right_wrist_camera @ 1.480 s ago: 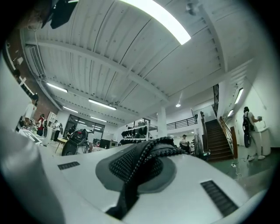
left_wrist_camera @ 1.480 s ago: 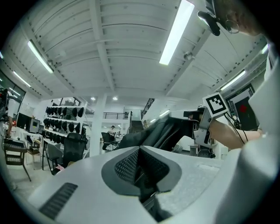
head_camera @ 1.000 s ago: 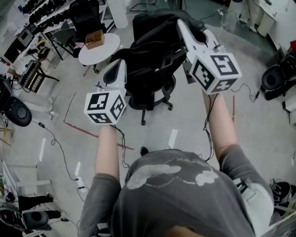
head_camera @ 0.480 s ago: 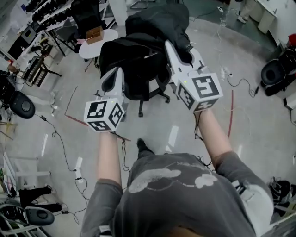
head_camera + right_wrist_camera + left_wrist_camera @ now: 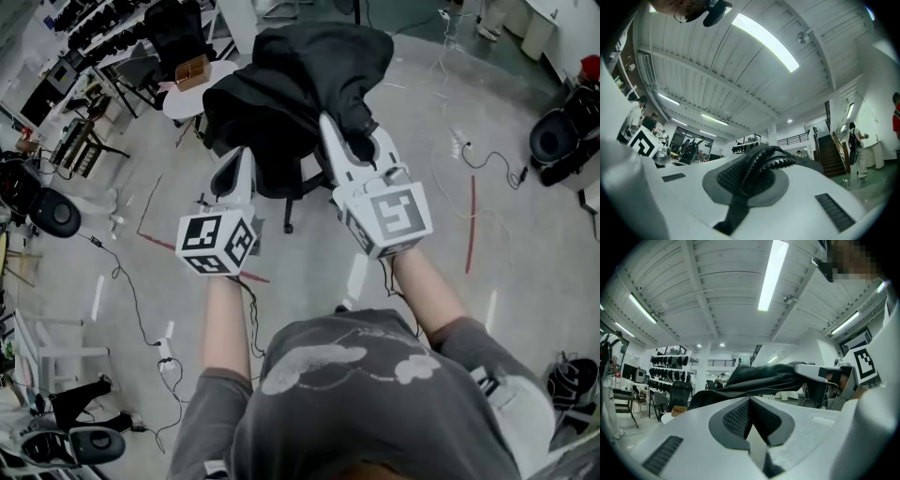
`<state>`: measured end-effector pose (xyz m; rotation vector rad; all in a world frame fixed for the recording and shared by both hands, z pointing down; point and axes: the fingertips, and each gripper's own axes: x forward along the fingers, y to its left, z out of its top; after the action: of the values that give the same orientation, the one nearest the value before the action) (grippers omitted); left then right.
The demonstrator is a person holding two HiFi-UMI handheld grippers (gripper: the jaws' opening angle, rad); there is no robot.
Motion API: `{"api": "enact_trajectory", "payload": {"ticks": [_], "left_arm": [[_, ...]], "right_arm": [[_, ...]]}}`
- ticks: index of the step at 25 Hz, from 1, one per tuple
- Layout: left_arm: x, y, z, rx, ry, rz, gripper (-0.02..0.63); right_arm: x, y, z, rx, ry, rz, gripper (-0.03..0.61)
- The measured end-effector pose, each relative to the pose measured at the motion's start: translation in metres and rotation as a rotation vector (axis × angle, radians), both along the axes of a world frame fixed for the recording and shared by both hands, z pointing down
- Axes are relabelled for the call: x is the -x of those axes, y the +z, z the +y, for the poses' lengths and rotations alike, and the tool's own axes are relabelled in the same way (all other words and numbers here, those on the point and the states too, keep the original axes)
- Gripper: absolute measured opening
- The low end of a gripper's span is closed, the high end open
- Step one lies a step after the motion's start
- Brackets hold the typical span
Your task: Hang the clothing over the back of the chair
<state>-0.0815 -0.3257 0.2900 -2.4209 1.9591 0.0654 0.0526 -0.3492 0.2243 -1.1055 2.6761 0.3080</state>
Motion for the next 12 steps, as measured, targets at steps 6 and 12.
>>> {"api": "enact_trajectory", "payload": {"ticks": [6,12], "left_arm": [[0.016,0.006,0.019,0.013,0.004,0.021,0.002],[0.034,0.014,0.042,0.034,0.023,0.052,0.002]], "right_arm": [[0.019,0.016,0.027,0.03,-0.005,0.016,-0.003],[0.029,0.024,0.047,0.054,0.041,0.023,-0.003]]}}
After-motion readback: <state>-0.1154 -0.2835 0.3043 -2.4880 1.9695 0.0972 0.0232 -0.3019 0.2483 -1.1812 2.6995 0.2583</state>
